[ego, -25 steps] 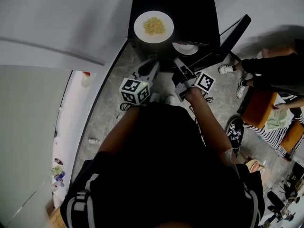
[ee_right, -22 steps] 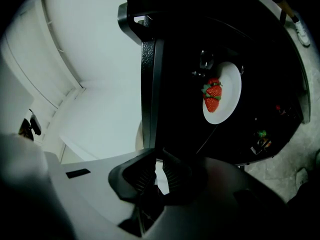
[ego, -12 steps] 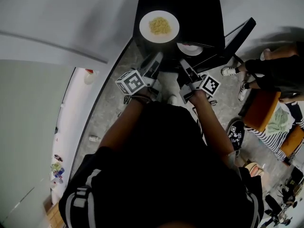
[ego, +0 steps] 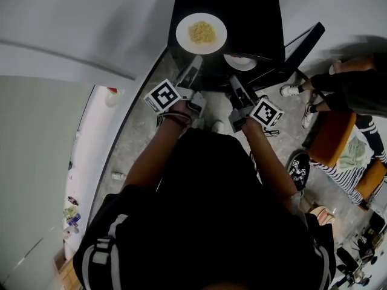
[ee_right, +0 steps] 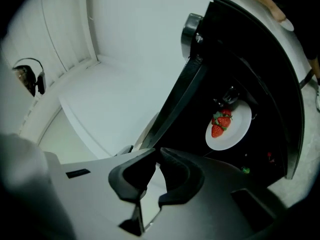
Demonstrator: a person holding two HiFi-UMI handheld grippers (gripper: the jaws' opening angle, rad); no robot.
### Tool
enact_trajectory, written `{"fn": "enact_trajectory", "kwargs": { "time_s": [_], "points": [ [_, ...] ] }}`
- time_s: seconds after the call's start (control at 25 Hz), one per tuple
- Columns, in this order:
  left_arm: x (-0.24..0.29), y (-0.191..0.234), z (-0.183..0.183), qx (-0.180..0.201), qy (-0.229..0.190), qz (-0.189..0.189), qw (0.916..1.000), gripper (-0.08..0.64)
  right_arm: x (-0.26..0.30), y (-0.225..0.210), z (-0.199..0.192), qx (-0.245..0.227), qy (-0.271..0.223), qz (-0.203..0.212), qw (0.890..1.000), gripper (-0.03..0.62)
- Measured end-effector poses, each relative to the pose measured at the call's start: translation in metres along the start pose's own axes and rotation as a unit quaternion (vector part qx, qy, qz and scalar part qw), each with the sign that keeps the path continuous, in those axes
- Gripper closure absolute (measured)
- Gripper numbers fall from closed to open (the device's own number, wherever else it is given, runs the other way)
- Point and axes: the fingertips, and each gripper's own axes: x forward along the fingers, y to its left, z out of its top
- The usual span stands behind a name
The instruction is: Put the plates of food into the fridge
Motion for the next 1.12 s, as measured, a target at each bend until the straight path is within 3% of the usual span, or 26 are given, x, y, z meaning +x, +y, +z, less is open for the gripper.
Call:
{"fn": "enact_trajectory", "kwargs": {
  "time_s": [0.16,0.32,0.52,0.88,1.12],
  "points": [
    [0.005,-0.005,0.005,-0.075,-0.019,-0.026,0.9967,0.407,-0.001,-0.002,-0.010,-0.019,0.019,-0.006,1.000,0.551],
    [0.013,-0.011,0.008,-0.078,-0.024,-0.036,0.9960,0.407,-0.005,-0.008,-0.014,-0.014,0.022,-0.015,1.000,0.551],
    [0.016,-0.001,0.012,-0.082,-0.026,-0.006,0.9962,0.408,-0.003,-0.005,-0.016,-0.015,0.024,-0.016,0.999,0.551],
    [0.016,-0.002,0.012,-0.090,-0.024,0.004,0.9957,0.430,-0.006,-0.014,-0.020,-0.003,0.023,-0.014,1.000,0.551],
    [0.016,-0.007,0.015,-0.110,-0.039,-0.012,0.9931,0.499,-0.005,-0.003,-0.022,0.004,0.019,-0.003,1.000,0.551]
  ]
}}
